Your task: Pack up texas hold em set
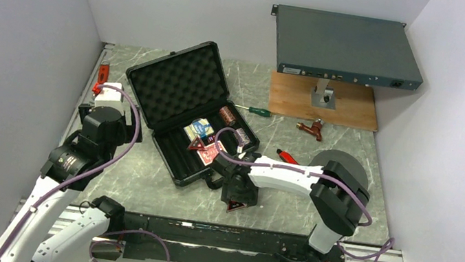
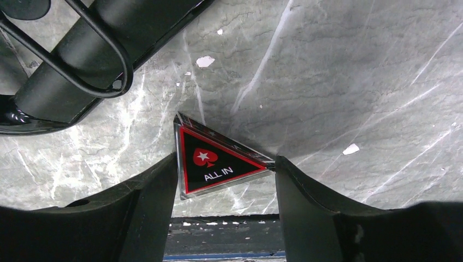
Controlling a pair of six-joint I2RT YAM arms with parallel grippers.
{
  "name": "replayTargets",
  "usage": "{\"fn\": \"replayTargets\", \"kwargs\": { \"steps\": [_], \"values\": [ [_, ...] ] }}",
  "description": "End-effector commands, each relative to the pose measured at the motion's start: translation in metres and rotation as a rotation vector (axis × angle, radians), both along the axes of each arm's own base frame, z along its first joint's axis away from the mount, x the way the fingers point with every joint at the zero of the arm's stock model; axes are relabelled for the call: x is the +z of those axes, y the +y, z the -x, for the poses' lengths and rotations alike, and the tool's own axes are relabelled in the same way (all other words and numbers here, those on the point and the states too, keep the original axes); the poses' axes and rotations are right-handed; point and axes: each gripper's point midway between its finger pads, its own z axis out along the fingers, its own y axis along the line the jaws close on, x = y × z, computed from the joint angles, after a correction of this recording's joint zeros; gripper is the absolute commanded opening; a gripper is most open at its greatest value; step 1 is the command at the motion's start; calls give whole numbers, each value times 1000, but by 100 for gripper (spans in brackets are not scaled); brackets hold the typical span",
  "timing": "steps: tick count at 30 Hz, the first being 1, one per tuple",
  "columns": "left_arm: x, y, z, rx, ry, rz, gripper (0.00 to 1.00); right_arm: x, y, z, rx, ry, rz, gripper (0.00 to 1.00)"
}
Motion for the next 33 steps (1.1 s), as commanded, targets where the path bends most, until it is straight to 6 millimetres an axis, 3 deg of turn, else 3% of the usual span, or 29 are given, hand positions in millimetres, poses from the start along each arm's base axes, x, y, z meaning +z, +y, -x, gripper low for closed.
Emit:
{"fn": "replayTargets", "kwargs": {
  "steps": [1,8,11,23,33],
  "values": [
    [9,0,-4,13,-33,15,95,-6,-11,-1,18,-22,81,40],
    [9,1,-4,13,-36,16,95,12,-1,-8,106,-102,59,7],
    [10,1,-3,13,-38,17,95,23,8,-11,184,-133,2,0],
    [10,1,-3,16,-41,18,95,76,27,-28,431,-264,-93,0],
    [10,2,-2,21,-36,18,95,125,37,-68,529,-409,-60,0]
  ]
}}
